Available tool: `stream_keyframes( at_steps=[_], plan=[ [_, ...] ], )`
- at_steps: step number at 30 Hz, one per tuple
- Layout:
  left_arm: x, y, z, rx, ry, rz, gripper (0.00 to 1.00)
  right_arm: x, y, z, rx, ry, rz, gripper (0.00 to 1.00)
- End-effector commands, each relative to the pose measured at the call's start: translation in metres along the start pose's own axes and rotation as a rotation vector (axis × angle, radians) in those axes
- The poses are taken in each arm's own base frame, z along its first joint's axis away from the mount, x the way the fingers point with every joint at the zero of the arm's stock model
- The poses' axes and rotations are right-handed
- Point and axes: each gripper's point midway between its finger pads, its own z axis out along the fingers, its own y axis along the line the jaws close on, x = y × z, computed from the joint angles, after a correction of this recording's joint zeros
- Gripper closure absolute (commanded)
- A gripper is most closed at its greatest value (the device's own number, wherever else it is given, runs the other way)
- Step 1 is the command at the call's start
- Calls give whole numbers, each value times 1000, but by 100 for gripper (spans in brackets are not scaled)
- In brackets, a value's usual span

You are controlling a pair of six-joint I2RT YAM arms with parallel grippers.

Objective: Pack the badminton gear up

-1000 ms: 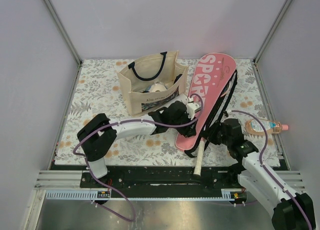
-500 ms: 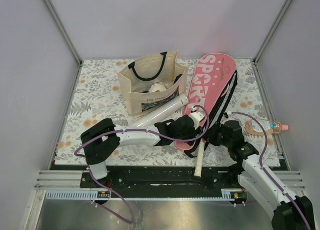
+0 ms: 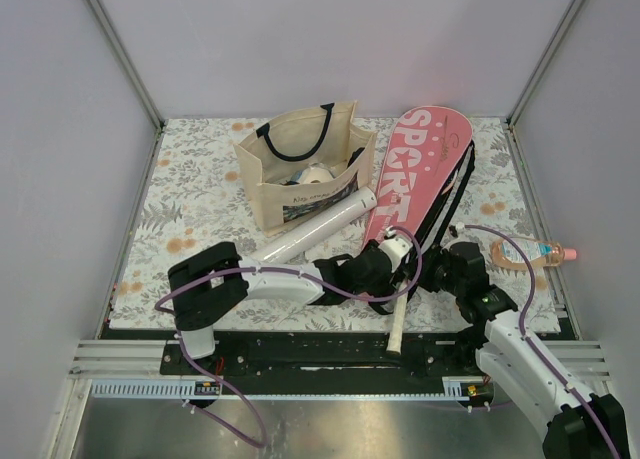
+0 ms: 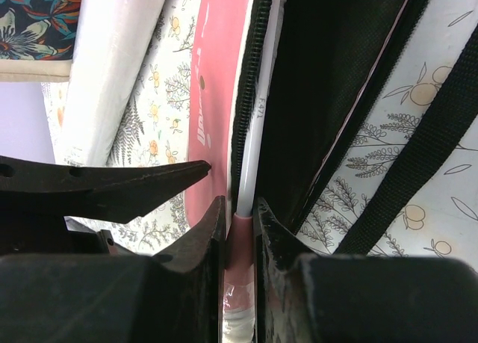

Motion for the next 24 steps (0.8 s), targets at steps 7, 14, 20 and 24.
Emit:
stream_keyframes(
  at_steps=[7,14,20,24],
  plan=[
    [-25,1,-1,-59,-117,-44,52,-18,38,-3,-179,-68,-37,100],
    [-31,0,-20,-34,-133,0,100,-22,35,-1,-156,-78,-67,100],
    [-40,-11,-30,41,-154,35,100,-31,29,4,-120,-89,-94,100],
    [-48,-20,-38,100,-177,58,100,-47,34,12,-135,-121,-91,100]
  ],
)
